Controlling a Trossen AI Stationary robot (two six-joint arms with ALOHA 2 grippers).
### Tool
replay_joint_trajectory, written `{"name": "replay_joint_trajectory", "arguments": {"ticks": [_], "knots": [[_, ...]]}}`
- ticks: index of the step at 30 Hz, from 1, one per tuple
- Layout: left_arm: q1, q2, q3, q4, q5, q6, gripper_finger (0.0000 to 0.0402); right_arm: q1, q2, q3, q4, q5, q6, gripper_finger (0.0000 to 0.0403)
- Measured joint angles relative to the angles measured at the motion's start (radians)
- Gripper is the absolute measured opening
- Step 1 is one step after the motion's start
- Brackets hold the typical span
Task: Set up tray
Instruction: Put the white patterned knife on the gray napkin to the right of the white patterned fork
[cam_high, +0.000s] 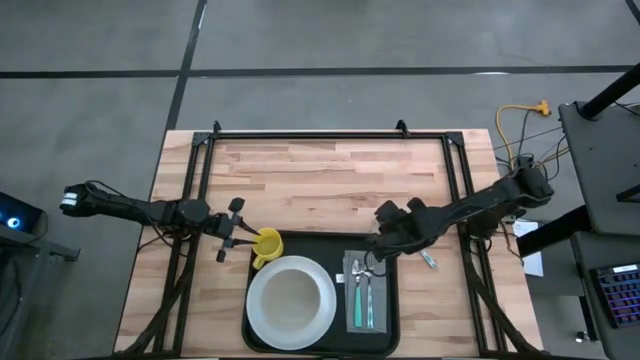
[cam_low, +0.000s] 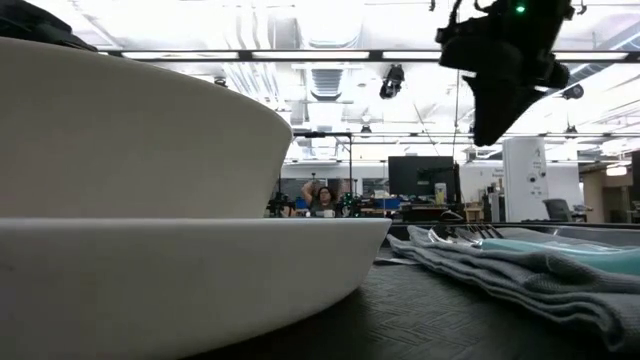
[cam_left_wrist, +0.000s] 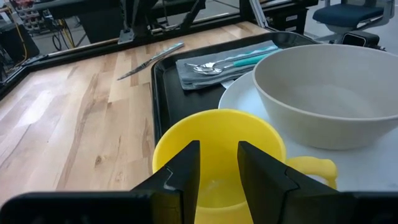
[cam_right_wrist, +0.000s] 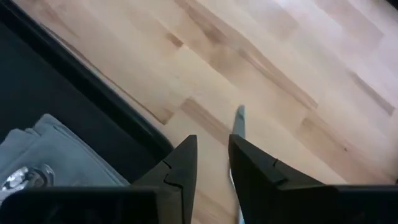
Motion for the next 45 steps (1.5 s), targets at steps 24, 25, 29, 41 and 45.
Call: {"name": "replay_joint_trajectory", "arguments": {"ticks": [24,25,29,41,45], "knots": [[0.0,0.0,0.0,0.0,0.0,0.0,0.0094,0.013,-0.167,-0.348,0.158,-0.3,0.046,0.0078],[0.0,0.0,0.0,0.0,0.0,0.0,0.0094,0.014,-0.167,-0.357,0.158,-0.311,0.046,0.008],[0.0,0.0,0.0,0.0,0.0,0.0,0.0094,0.014,-0.168,-0.379,0.158,-0.34,0.037,0.0084],[0.0,0.0,0.0,0.0,0.0,0.0,0.0094,0.014,-0.179,-0.403,0.161,-0.388,0.028,0.0069],[0.0,0.0,0.0,0.0,0.0,0.0,0.0094,0.014,-0.205,-0.442,0.175,-0.391,0.03,0.007]]}}
